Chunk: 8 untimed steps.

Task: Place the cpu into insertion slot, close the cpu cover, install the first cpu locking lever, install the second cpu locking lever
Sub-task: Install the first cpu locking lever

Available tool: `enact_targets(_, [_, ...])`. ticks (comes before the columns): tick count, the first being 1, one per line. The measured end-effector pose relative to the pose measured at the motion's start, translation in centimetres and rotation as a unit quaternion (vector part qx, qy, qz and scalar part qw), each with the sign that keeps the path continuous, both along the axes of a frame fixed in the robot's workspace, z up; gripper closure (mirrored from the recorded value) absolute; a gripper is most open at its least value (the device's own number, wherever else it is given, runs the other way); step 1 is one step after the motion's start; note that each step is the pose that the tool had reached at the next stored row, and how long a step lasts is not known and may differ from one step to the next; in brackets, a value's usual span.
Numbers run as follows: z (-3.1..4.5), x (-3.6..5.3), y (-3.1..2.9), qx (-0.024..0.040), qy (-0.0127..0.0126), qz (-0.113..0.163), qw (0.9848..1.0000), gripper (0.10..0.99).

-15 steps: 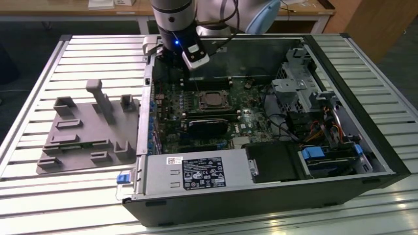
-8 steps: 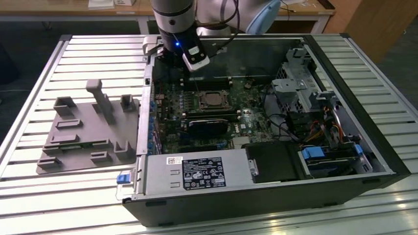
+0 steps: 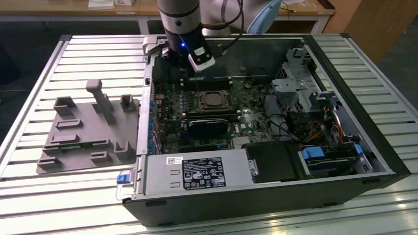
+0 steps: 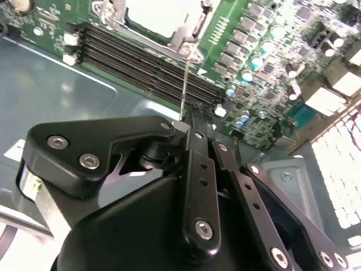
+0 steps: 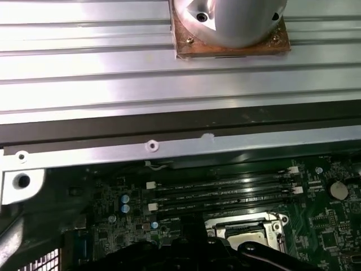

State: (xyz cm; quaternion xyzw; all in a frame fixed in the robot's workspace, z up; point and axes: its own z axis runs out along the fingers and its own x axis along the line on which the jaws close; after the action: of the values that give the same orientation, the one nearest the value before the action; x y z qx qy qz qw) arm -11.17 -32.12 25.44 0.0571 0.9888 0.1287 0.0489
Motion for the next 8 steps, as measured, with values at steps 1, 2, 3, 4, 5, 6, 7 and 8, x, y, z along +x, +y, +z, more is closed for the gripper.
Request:
enact_targets(1, [-0.02,0.22,0.00,0.0000,0.0000,0.000,1.0000,0.984])
enact_targets(2, [-0.04,0.43,0.00,0.0000,0.0000,0.000,1.0000,0.984])
enact_targets(3, [-0.06,0.67,0.00,0.0001,0.0000,0.000,1.0000,0.984])
enact_targets(4, [-0.08,0.91,0.00,0.0000,0.0000,0.000,1.0000,0.984])
enact_targets(5, [-0.09,1.19,0.00,0.0001,0.0000,0.000,1.0000,0.984])
enact_targets(6, [-0.11,1.44,0.00,0.0001,0.0000,0.000,1.0000,0.984])
enact_targets(7, [-0.12,1.69,0.00,0.0000,0.0000,-0.001,1.0000,0.984])
enact_targets(8, [-0.14,1.93,0.00,0.0000,0.0000,-0.001,1.0000,0.984])
